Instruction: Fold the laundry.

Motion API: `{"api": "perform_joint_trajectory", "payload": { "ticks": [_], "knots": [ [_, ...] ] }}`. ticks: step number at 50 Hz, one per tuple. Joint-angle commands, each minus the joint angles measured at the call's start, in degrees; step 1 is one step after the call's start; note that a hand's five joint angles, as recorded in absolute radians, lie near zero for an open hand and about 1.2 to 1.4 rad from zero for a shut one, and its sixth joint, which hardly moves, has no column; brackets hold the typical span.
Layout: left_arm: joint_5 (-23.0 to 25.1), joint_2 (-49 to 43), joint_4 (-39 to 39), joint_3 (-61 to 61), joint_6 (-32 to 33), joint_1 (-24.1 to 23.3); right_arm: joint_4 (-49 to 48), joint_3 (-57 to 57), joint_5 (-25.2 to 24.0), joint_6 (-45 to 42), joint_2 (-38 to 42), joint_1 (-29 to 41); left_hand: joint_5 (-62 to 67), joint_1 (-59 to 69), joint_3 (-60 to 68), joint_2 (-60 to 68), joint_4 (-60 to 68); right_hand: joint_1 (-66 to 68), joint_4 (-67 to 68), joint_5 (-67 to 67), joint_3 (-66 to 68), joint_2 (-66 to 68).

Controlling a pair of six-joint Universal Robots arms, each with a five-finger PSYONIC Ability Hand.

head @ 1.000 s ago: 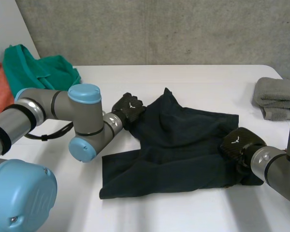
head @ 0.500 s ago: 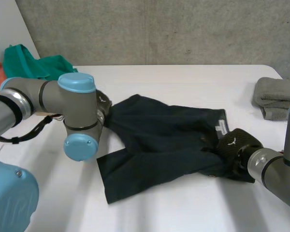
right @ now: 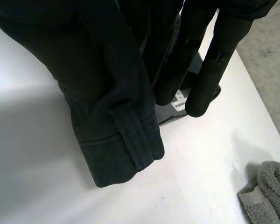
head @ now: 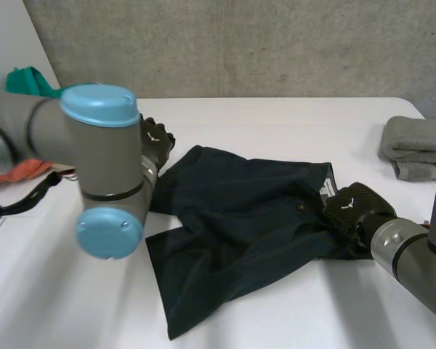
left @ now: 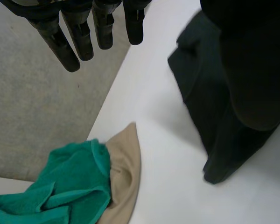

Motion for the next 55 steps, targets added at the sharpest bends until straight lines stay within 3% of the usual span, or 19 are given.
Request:
{"api": "perform_joint_trajectory", "payload": {
  "ticks": [1, 9, 15, 19, 20, 22, 24, 29, 32, 35, 40, 50, 55],
  "knots": [
    [8.0, 13.4, -4.3, -14.3, -11.7, -2.2, -0.7, 0.2, -0.1, 1.8, -0.7, 0.1, 0.4, 1.5, 1.2, 1.6, 1.7, 15.5, 11.4, 14.9, 11.2, 12.9],
    [17.0, 18.8, -9.3, -28.7, -23.9, -4.9, -0.6, -0.1, -0.1, 2.5, -0.8, 0.0, 5.6, 6.8, 6.4, 6.8, 6.9, 15.5, 11.4, 14.9, 11.2, 12.9],
    [22.5, 16.9, -8.5, -32.3, -26.8, -5.7, -0.4, -0.2, -0.2, 3.1, -1.2, -0.1, 5.7, 6.9, 6.6, 7.0, 7.1, 15.5, 11.4, 14.9, 11.2, 12.9],
    [25.1, 15.7, -9.0, -32.4, -27.5, -6.4, -0.3, -0.2, -0.1, 3.4, -1.7, -0.2, 20.5, 21.7, 21.4, 21.7, 21.8, 15.5, 11.4, 14.9, 11.2, 12.9],
    [25.3, 15.6, -9.4, -32.3, -27.6, -6.7, -0.2, -0.1, -0.1, 3.6, -1.9, -0.2, 35.9, 37.1, 36.7, 37.1, 37.2, 15.5, 11.4, 14.9, 11.2, 12.9],
    [24.8, 15.6, -9.4, -32.3, -27.9, -6.7, 0.0, -0.1, -0.1, 3.6, -2.2, -0.3, 55.4, 56.6, 56.3, 56.7, 56.8, 15.5, 11.4, 14.9, 11.2, 12.9],
    [23.2, 16.0, -9.2, -32.3, -28.3, -6.5, 0.8, 0.0, -0.1, 3.3, -2.8, -0.3, 67.3, 68.4, 68.1, 68.5, 68.6, 15.5, 11.4, 14.9, 11.2, 12.9],
    [17.2, 18.3, -10.5, -33.0, -27.8, -6.9, 6.2, 0.8, -1.5, -0.6, -4.8, -0.6, 67.3, 68.5, 68.2, 68.5, 68.6, 15.5, 11.4, 14.9, 11.2, 12.9],
    [14.1, 20.1, -13.8, -34.6, -26.6, -8.6, 13.4, 1.9, -4.7, -8.6, -6.0, -2.3, 67.3, 68.5, 68.2, 68.5, 68.6, 15.5, 11.4, 14.9, 11.2, 12.9],
    [14.2, 21.3, -18.4, -36.4, -22.5, -10.7, 20.6, 3.4, -8.3, -18.6, -5.9, -4.5, 67.3, 68.5, 68.2, 68.5, 68.6, 15.5, 11.4, 14.9, 11.2, 12.9],
    [14.9, 21.4, -23.4, -37.0, -18.4, -12.5, 27.6, 4.8, -10.0, -28.2, -4.0, -4.8, 67.3, 68.5, 68.2, 68.5, 68.6, 15.5, 11.4, 14.9, 11.2, 12.9],
    [10.3, 18.1, -22.5, -27.9, -17.5, -11.8, 20.7, -0.1, -6.4, -18.8, -1.4, -4.2, 67.3, 68.5, 68.2, 68.5, 68.6, 15.5, 11.4, 14.9, 11.2, 12.9],
    [7.7, 13.6, -19.2, -18.2, -13.4, -9.6, 13.2, -3.5, -5.2, -10.7, -1.0, -2.7, 67.3, 68.5, 68.2, 68.5, 68.6, 15.5, 11.4, 14.9, 11.2, 12.9]
  ]
}}
